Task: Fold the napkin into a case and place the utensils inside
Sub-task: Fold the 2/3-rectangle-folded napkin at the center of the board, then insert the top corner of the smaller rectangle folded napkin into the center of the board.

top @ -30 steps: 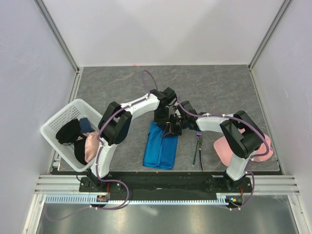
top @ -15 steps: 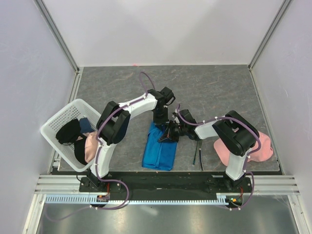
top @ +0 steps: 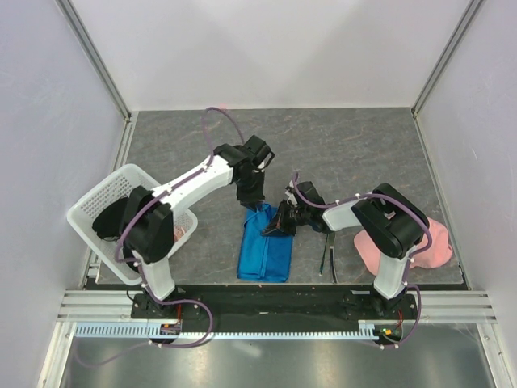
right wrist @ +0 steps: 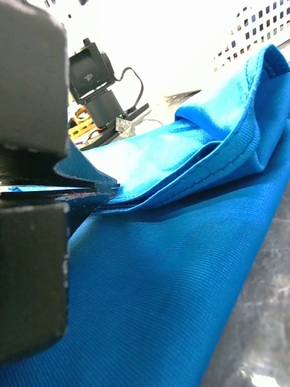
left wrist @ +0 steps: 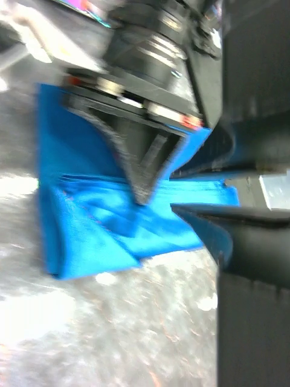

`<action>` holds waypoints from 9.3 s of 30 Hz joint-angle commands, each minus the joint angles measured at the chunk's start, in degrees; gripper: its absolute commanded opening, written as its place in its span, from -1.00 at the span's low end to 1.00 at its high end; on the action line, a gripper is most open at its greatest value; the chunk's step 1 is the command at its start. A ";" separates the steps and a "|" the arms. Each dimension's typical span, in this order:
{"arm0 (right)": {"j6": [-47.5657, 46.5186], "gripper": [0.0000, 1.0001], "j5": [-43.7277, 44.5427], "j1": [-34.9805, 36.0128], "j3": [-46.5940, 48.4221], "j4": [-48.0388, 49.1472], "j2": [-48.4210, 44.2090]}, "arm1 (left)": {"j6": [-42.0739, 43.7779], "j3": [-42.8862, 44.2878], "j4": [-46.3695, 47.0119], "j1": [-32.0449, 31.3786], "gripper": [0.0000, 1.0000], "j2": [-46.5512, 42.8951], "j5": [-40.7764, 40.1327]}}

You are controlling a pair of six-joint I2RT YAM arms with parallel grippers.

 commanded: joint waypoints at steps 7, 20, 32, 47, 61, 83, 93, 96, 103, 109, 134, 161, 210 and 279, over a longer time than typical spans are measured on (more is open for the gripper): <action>-4.78 -1.00 4.65 -2.45 3.98 -9.46 3.95 | 0.53 -20.06 11.22 -0.20 -0.83 -6.16 9.27; -10.57 -1.00 3.60 -7.63 14.36 -17.54 9.93 | 0.62 -22.53 15.97 -0.20 -0.87 -4.93 14.89; -15.41 -1.00 2.99 -8.25 20.86 -26.59 10.64 | -1.23 -27.37 16.50 -0.20 -0.91 0.25 13.22; -11.82 -0.66 -3.34 -0.44 16.65 -25.91 3.69 | -3.95 -29.04 17.91 -0.20 -0.93 -1.76 12.52; -12.08 -0.75 -2.03 -1.84 12.25 -22.38 6.51 | -1.76 -26.74 12.02 2.53 -0.93 -9.59 9.35; -10.05 -0.78 -1.59 0.62 30.88 -29.94 10.10 | -0.61 -34.13 20.28 2.70 -0.96 -6.33 10.23; -13.48 -0.80 -1.15 -0.34 33.08 -30.03 17.67 | -0.26 -34.31 20.28 2.62 -0.96 -6.32 10.06; -13.92 -0.80 -1.23 -1.04 33.17 -31.34 14.60 | 0.09 -34.22 20.02 2.53 -0.96 -9.22 8.30; -19.01 -0.74 -1.32 -4.56 32.82 -37.75 5.99 | 0.27 -32.55 18.09 2.53 -0.95 -13.01 8.47; -23.50 -0.35 2.98 -8.86 27.11 -44.70 -3.49 | 1.41 -31.14 19.05 1.04 -0.44 -16.61 8.47; -37.39 0.75 11.17 -32.67 16.03 -65.44 -24.69 | 0.80 -4.63 13.96 -28.49 0.19 6.91 -24.39; -32.12 0.71 -1.59 -26.54 13.21 -52.36 -19.52 | -4.30 -3.63 8.06 -29.64 -0.82 4.93 -17.37; -8.56 0.45 -5.63 -11.60 -2.77 -18.44 -10.90 | -5.45 -6.54 11.58 -20.85 -0.83 -1.94 -9.46; -22.27 -1.00 1.13 -16.34 19.01 -37.41 -1.49 | -3.16 -8.12 24.85 4.37 -0.80 5.79 4.69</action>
